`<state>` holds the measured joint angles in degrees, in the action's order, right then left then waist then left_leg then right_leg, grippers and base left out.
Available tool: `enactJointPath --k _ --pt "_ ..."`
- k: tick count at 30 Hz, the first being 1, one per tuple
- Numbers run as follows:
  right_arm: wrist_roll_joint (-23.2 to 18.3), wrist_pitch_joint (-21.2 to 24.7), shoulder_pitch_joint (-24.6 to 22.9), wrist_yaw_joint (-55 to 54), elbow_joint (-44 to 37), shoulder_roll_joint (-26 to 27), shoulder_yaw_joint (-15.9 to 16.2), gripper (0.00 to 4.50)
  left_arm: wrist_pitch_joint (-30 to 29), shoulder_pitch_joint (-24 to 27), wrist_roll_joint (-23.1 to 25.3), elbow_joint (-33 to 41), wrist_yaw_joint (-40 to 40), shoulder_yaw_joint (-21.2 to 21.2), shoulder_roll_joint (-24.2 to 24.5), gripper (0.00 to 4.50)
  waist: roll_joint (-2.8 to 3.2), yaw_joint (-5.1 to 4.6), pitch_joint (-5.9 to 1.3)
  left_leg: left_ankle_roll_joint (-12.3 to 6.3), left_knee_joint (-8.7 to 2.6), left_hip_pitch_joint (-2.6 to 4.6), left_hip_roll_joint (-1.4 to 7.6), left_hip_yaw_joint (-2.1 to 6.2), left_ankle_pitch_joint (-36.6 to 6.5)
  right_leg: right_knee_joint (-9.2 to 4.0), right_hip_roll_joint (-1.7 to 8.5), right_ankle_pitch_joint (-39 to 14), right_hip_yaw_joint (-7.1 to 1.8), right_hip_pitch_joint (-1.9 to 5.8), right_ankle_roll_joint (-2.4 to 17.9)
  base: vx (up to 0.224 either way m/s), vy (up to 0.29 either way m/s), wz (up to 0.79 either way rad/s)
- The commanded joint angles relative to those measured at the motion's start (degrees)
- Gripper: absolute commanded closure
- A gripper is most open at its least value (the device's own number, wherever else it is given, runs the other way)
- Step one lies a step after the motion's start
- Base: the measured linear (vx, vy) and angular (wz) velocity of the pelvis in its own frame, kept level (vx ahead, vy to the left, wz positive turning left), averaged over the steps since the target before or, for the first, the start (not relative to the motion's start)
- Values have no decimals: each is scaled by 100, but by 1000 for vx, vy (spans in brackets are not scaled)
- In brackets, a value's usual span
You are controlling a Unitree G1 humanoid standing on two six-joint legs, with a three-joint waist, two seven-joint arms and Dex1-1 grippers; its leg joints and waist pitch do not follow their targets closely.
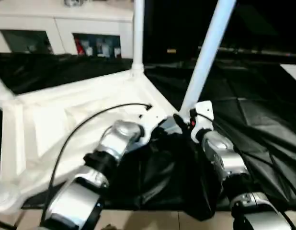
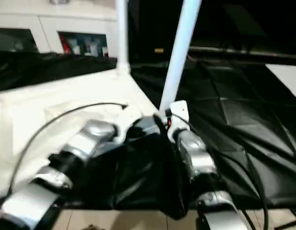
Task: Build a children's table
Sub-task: Rotate leg to tighten
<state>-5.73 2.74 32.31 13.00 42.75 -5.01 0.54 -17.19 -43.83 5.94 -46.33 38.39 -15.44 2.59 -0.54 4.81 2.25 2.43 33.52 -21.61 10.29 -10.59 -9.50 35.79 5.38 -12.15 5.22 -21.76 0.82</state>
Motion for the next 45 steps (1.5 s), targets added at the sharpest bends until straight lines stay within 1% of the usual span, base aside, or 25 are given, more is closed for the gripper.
enactJointPath --k 1,4,7,8,10,11,12,13,14,15,16,17,19,20,21,22,26,31,32,33,35,38,42,43,45 --pt "92 -15 -50 184 467 224 165 122 194 -119 -173 -140 -328 230 -209 450 -43 -11 -283 -52 -416 96 302 133 -1577 -593 422 -1506 -329 186 963 0 0 0" --pt "31 -182 -20 385 435 228 138 102 252 -136 -147 -170 -289 216 -169 450 -59 -6 -287 -81 -427 91 314 142 -1603 -593 427 -1556 -323 190 940 0 0 0" --pt "78 -332 33 517 399 117 180 64 335 -88 -150 -115 -132 190 -51 450 -79 -4 -278 -130 -434 76 312 139 -1621 -607 430 -1585 -321 190 939 0 0 0" --pt "172 -436 26 677 309 -9 292 60 312 -48 -179 -36 -6 186 2 450 -95 -7 -286 -150 -436 63 316 140 -1571 -599 431 -1553 -317 195 939 0 0 0" --pt "210 -488 -23 982 166 -140 408 60 380 3 -215 66 176 172 64 450 -83 1 -294 -190 -423 59 319 136 -1477 -589 435 -1453 -319 193 962 0 0 0" --pt "128 -457 -126 1443 -73 -305 475 60 436 72 -260 215 417 153 153 450 -113 -1 -294 -230 -418 46 309 128 -1439 -590 426 -1408 -316 202 970 0 0 0" --pt "6 -404 -283 1966 -406 -521 526 60 485 159 -283 397 689 107 290 450 -107 33 -302 -312 -408 44 319 124 -1332 -580 438 -1268 -316 230 972 0 0 0" --pt "-25 -392 -328 2105 -496 -581 538 60 513 182 -284 444 766 90 330 450 -114 60 -310 -451 -392 30 326 115 -1149 -554 442 -991 -324 246 986 0 0 0" --pt "-98 -359 -466 2497 -764 -777 570 60 511 249 -297 573 1005 39 452 450 -98 68 -323 -542 -381 18 325 118 -954 -517 428 -688 -315 250 1043 0 0 0" --pt "-98 -359 -466 2497 -764 -777 570 60 511 249 -297 573 1005 39 452 450 -98 68 -323 -542 -381 18 325 118 -954 -517 428 -688 -315 250 1043 0 0 0" --pt "-128 -342 -603 2866 -1019 -1015 635 60 680 322 -334 687 1334 -30 586 450 -107 55 -318 -594 -382 25 332 118 -904 -508 416 -557 -302 245 1143 0 0 0" --pt "-128 -345 -621 2909 -1054 -1051 646 60 711 338 -352 719 1410 -43 609 450 -97 64 -322 -602 -376 30 333 114 -912 -504 420 -561 -304 237 1163 0 0 0" --pt "-129 -384 -761 3268 -1330 -1355 740 60 983 480 -511 996 2063 -156 801 450 -99 69 -314 -592 -384 41 354 111 -935 -496 417 -577 -304 231 1216 0 0 0" --pt "-256 -273 -821 3491 -1535 -1492 722 60 959 566 -601 1227 2473 -240 952 450 -109 50 -309 -584 -392 49 357 109 -986 -501 414 -614 -305 224 1241 0 0 0" --pt "-336 -202 -843 3616 -1654 -1559 699 60 911 599 -621 1341 2644 -273 1034 450 -109 50 -309 -584 -392 49 357 109 -986 -501 414 -614 -305 224 1241 0 0 0" --pt "-409 -126 -857 3721 -1758 -1606 671 60 861 620 -624 1425 2756 -295 1102 450 -81 62 -305 -558 -401 71 379 102 -1046 -496 421 -668 -318 195 1277 0 0 0" --pt "-513 39 -919 4270 -2014 -1814 734 60 799 677 -755 1688 3229 -323 1335 450 -74 134 -289 -414 -423 105 390 78 -1220 -501 416 -778 -326 174 1285 0 0 0" --pt "-442 103 -955 4699 -2066 -1998 984 60 837 640 -790 1635 3385 -244 1429 450 -86 159 -287 -304 -419 98 380 62 -1253 -512 435 -889 -334 182 1212 0 0 0" --pt "-445 119 -961 4733 -2079 -2009 1000 76 837 640 -785 1628 3391 -238 1435 450 -94 168 -291 -296 -415 93 380 61 -1224 -507 436 -868 -333 187 1203 0 0 0" --pt "-448 134 -975 4751 -2094 -2014 1010 86 843 640 -773 1621 3379 -226 1440 450 -128 165 -296 -311 -412 81 379 61 -1157 -495 435 -801 -328 198 1196 0 0 0" --pt "-444 161 -992 4768 -2110 -2008 1008 92 827 646 -780 1638 3381 -214 1448 450 -118 166 -299 -332 -406 76 377 63 -1076 -485 438 -750 -325 197 1198 0 0 0" --pt "-434 184 -984 4791 -2088 -1994 1007 129 789 657 -815 1686 3405 -220 1467 450 -104 174 -301 -328 -400 91 380 58 -1076 -485 433 -753 -325 189 1212 0 0 0" --pt "-458 171 -946 4711 -1992 -1929 981 148 816 664 -804 1665 3405 -219 1459 450 -104 172 -303 -318 -398 88 378 58 -1053 -476 430 -695 -324 195 1228 0 0 0" --pt "-463 176 -948 4714 -1994 -1925 980 168 815 665 -805 1667 3405 -219 1459 450 -105 172 -305 -321 -396 89 377 57 -1057 -475 429 -683 -322 196 1231 0 0 0" --pt "-469 182 -958 4726 -1999 -1921 986 171 809 666 -809 1668 3406 -219 1458 450 -100 173 -309 -324 -391 88 376 56 -1037 -471 430 -653 -323 199 1236 0 0 0"
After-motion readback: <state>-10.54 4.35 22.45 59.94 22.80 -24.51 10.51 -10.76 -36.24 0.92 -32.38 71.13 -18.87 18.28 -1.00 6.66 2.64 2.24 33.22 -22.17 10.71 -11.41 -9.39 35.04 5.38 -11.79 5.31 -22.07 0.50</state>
